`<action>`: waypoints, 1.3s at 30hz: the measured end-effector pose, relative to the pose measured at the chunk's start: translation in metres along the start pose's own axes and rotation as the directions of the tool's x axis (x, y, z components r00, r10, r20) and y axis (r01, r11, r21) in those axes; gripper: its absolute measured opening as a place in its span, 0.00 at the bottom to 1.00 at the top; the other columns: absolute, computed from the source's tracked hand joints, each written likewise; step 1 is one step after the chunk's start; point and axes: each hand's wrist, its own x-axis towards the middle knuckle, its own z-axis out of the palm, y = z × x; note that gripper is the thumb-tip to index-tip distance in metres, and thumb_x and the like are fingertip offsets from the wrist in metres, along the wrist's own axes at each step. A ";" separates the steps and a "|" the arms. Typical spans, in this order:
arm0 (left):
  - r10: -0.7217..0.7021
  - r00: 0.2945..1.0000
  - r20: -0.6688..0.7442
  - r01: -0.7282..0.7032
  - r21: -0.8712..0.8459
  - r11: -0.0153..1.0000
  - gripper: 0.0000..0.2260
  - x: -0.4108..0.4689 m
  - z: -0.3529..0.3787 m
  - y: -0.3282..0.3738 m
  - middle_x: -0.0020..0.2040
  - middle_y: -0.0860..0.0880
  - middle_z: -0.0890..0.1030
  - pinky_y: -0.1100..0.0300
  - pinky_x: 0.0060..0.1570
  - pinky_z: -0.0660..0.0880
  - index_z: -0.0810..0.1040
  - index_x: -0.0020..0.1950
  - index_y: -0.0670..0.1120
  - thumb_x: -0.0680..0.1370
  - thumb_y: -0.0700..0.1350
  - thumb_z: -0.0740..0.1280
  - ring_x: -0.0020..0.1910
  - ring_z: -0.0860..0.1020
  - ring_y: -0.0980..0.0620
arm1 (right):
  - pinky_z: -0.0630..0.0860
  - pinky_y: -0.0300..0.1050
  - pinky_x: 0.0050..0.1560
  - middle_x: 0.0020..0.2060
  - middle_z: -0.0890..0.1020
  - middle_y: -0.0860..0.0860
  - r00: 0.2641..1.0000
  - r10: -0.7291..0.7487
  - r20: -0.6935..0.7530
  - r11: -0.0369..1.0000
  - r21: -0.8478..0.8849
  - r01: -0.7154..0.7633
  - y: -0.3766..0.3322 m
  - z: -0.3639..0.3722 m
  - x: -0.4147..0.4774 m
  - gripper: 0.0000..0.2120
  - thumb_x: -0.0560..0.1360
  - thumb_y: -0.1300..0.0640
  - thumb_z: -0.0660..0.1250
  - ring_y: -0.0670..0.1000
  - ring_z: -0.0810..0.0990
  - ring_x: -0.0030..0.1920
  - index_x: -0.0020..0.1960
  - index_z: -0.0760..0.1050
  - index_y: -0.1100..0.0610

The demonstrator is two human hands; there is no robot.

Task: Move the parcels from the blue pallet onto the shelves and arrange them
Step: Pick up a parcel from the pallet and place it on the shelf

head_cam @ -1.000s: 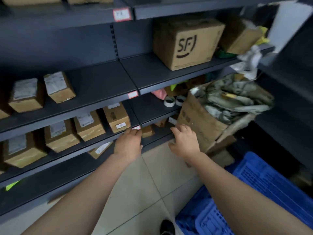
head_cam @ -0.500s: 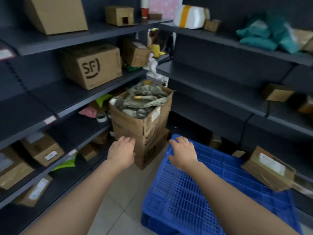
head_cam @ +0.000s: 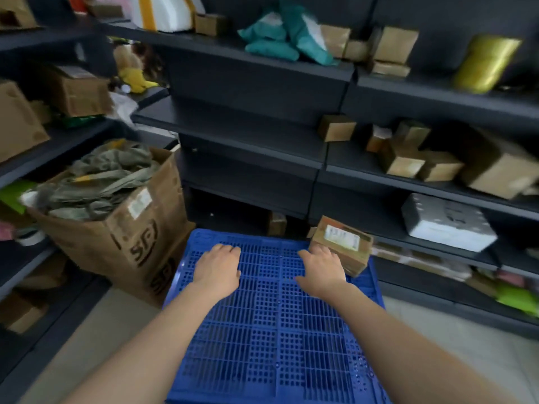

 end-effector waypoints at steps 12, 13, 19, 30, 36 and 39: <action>0.138 0.979 0.151 -0.132 -0.050 0.990 0.26 0.147 0.035 0.129 0.74 0.48 0.66 0.51 0.69 0.67 0.59 0.77 0.45 0.81 0.52 0.61 0.73 0.63 0.47 | 0.64 0.54 0.69 0.68 0.69 0.56 0.965 0.252 0.072 0.957 0.130 -0.260 0.140 0.047 0.063 0.28 0.77 0.45 0.63 0.58 0.64 0.70 0.73 0.63 0.53; 0.134 0.977 0.168 -0.126 -0.052 0.991 0.26 0.158 0.040 0.137 0.74 0.47 0.66 0.51 0.68 0.67 0.59 0.77 0.45 0.81 0.52 0.61 0.73 0.63 0.47 | 0.65 0.54 0.69 0.68 0.70 0.56 0.961 0.265 0.082 0.951 0.141 -0.274 0.151 0.053 0.070 0.27 0.77 0.44 0.63 0.58 0.64 0.70 0.72 0.64 0.53; 0.077 0.972 0.223 -0.053 -0.114 0.992 0.28 0.223 0.087 0.190 0.75 0.47 0.63 0.51 0.70 0.65 0.57 0.78 0.45 0.81 0.52 0.61 0.74 0.61 0.47 | 0.67 0.52 0.66 0.65 0.71 0.55 0.951 0.298 0.086 0.925 0.222 -0.310 0.217 0.095 0.124 0.23 0.77 0.46 0.63 0.57 0.67 0.67 0.69 0.68 0.54; -0.141 0.962 0.234 0.239 -0.468 0.851 0.32 0.321 0.188 0.248 0.76 0.42 0.56 0.49 0.69 0.65 0.51 0.78 0.44 0.80 0.52 0.63 0.73 0.62 0.41 | 0.73 0.56 0.63 0.75 0.60 0.59 0.904 0.397 0.157 0.675 0.618 -0.403 0.281 0.199 0.202 0.37 0.77 0.48 0.64 0.61 0.68 0.69 0.78 0.47 0.50; -0.345 0.921 0.180 0.382 -0.587 0.713 0.31 0.313 0.207 0.237 0.69 0.41 0.63 0.49 0.60 0.71 0.58 0.75 0.42 0.78 0.53 0.66 0.66 0.68 0.39 | 0.76 0.48 0.33 0.42 0.82 0.55 0.879 0.467 0.097 0.518 0.776 -0.360 0.265 0.216 0.189 0.30 0.77 0.50 0.63 0.55 0.80 0.40 0.74 0.56 0.56; -0.391 0.905 0.169 0.402 -0.643 0.652 0.32 0.292 0.212 0.220 0.68 0.41 0.63 0.49 0.63 0.69 0.61 0.72 0.42 0.74 0.51 0.71 0.66 0.68 0.41 | 0.78 0.48 0.33 0.40 0.82 0.55 0.895 0.423 0.139 0.552 0.744 -0.377 0.242 0.226 0.174 0.34 0.78 0.47 0.61 0.55 0.81 0.38 0.77 0.50 0.55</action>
